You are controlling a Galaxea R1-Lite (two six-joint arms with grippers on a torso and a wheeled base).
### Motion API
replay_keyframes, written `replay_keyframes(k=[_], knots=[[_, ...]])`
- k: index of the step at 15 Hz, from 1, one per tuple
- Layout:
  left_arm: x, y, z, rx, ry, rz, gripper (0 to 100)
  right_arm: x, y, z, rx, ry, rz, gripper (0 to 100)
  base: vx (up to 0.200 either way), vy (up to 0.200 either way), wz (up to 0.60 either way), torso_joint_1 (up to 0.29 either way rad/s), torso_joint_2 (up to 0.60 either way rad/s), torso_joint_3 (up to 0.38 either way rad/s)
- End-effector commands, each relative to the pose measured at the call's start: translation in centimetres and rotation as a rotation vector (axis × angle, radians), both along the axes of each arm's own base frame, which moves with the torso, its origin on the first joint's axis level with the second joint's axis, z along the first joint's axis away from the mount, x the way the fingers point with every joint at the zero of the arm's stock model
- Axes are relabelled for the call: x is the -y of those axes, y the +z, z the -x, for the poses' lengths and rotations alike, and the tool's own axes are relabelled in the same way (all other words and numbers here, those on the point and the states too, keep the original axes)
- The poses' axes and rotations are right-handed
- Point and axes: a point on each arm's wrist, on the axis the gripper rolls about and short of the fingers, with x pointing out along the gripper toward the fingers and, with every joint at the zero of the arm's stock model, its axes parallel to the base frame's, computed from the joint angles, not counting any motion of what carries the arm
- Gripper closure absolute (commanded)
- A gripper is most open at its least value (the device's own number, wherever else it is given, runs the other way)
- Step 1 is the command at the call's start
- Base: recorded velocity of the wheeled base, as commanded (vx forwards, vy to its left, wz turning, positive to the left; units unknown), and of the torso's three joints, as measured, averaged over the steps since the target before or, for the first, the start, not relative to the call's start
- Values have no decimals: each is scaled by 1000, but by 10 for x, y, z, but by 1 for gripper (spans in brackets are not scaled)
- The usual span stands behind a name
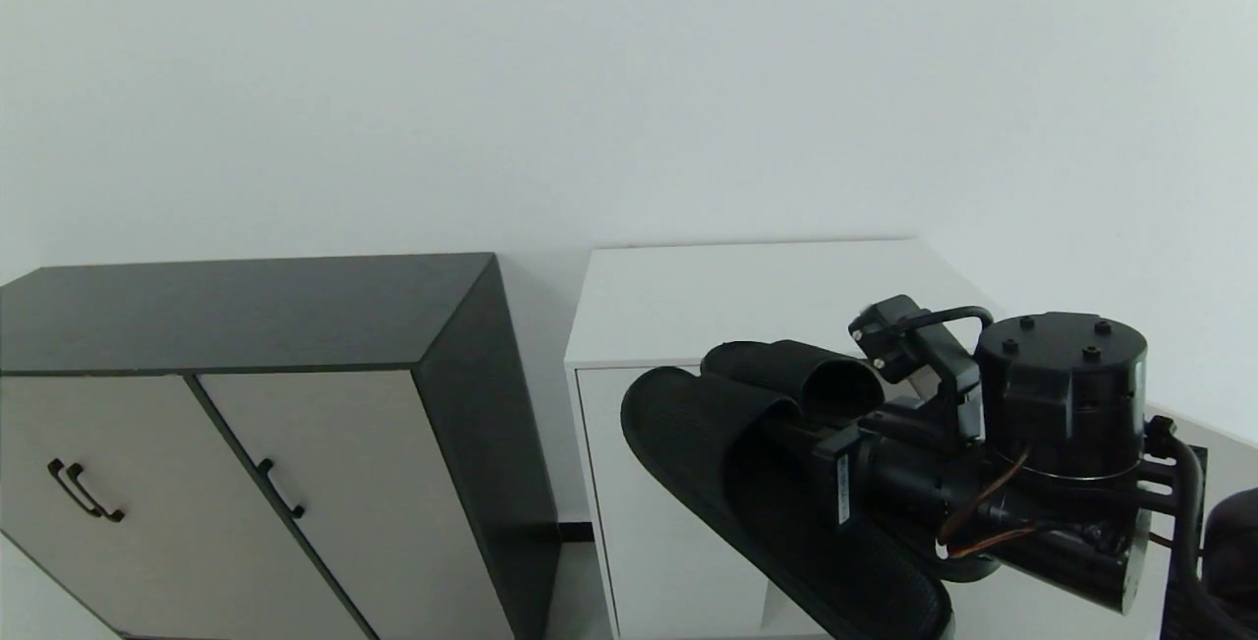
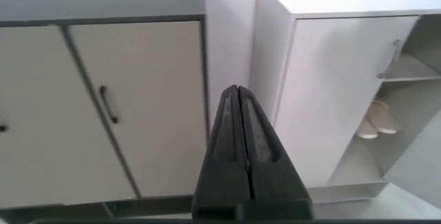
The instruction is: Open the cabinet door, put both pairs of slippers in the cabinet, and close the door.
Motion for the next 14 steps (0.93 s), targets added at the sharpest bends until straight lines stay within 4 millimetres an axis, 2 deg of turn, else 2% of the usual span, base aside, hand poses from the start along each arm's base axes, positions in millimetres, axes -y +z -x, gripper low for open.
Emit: replay_keyframes(k=[1, 14], knots=[[0, 0, 0, -1, 0, 0, 100, 4, -2, -2, -7, -13, 6, 100, 0, -200, 0, 7, -2, 2], [0, 0, 0, -1, 0, 0, 100, 11, -15, 3, 43, 59, 17, 100, 0, -200, 0, 3, 0, 2]])
